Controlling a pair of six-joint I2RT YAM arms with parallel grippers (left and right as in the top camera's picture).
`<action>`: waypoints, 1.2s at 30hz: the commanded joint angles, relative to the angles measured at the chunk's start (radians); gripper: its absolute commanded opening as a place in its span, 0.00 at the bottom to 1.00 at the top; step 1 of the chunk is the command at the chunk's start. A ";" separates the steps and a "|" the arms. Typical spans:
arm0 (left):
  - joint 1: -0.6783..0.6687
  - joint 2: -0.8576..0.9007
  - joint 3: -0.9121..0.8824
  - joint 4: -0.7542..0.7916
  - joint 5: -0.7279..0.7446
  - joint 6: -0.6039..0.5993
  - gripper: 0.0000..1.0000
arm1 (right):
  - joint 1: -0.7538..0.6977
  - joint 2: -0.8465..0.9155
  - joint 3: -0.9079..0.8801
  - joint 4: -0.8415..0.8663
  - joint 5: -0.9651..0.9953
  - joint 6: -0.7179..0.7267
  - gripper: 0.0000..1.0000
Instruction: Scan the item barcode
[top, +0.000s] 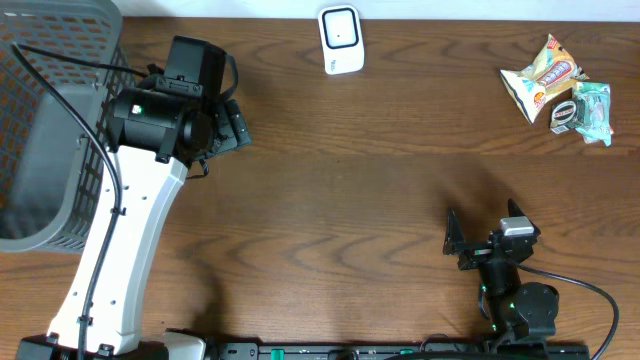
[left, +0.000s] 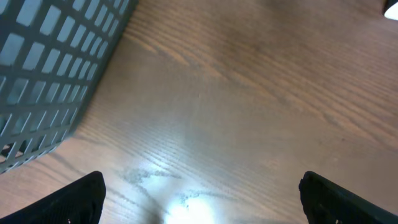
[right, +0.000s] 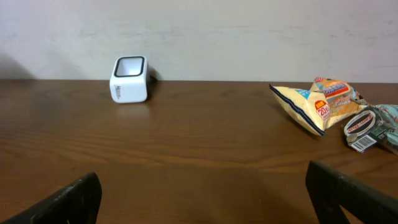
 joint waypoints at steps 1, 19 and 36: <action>0.004 -0.006 0.008 -0.014 -0.011 0.009 0.98 | 0.000 -0.006 -0.001 -0.005 0.006 0.010 0.99; 0.011 -0.484 -0.637 0.372 0.134 0.385 0.98 | 0.000 -0.006 -0.001 -0.004 0.006 0.011 0.99; 0.045 -1.176 -1.059 0.409 0.116 0.377 0.98 | 0.000 -0.006 -0.001 -0.004 0.006 0.011 0.99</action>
